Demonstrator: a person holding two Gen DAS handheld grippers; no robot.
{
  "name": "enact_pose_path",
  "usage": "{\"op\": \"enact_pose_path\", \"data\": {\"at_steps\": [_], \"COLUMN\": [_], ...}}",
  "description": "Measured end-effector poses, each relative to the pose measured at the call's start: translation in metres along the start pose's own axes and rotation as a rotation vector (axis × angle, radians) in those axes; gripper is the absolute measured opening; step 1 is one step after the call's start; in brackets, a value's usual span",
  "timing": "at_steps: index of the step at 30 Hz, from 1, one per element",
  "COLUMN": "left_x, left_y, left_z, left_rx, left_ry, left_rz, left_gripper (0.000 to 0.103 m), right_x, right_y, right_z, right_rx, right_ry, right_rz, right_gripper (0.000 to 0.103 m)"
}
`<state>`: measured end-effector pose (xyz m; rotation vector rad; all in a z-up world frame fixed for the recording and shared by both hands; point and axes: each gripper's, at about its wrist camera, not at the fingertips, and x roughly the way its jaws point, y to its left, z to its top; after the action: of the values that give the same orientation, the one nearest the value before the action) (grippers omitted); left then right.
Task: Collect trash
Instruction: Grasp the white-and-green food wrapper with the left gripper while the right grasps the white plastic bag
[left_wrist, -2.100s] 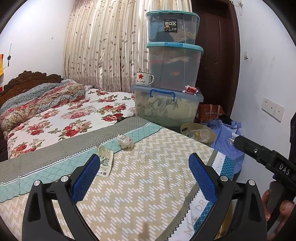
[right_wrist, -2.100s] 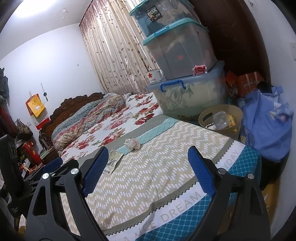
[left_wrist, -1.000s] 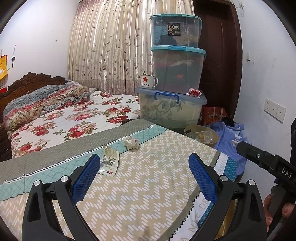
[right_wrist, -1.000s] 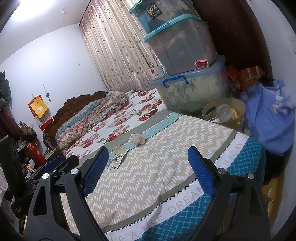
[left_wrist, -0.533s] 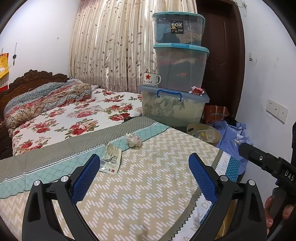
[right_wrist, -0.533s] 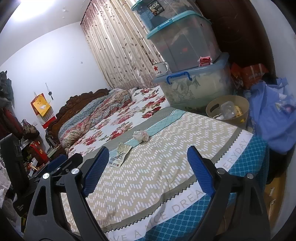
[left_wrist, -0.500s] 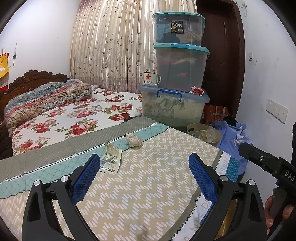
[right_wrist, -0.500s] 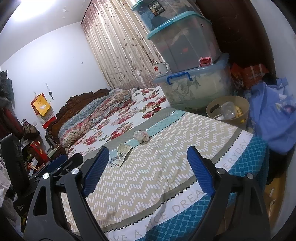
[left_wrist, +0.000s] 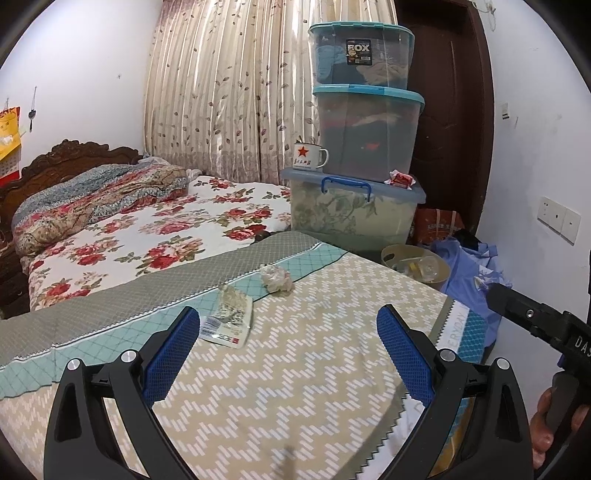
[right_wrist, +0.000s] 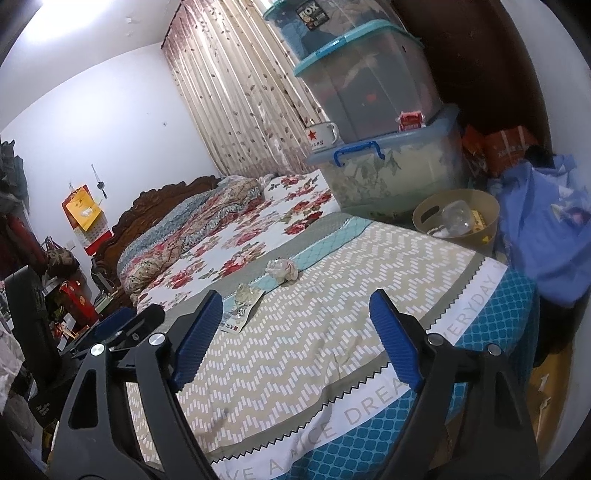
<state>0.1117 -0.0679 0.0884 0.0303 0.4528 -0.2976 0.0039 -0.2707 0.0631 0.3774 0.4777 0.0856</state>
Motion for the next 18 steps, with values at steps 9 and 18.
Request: {"op": "enact_pose_path", "data": {"at_steps": [9,18], "left_x": [0.029,0.147], "left_y": [0.072,0.095], "left_z": [0.007,0.002], "left_rx": [-0.116,-0.104], "left_ry": [0.081,0.316], "left_rz": [0.067,0.092], "left_gripper": [0.094,0.094], "right_x": [0.017,0.07], "right_y": [-0.012,-0.032], "right_z": [-0.009,-0.023], "right_rx": [-0.004,-0.009], "right_ry": [0.031,0.176], "right_rz": [-0.008,0.068], "right_gripper": [0.082,0.078]}}
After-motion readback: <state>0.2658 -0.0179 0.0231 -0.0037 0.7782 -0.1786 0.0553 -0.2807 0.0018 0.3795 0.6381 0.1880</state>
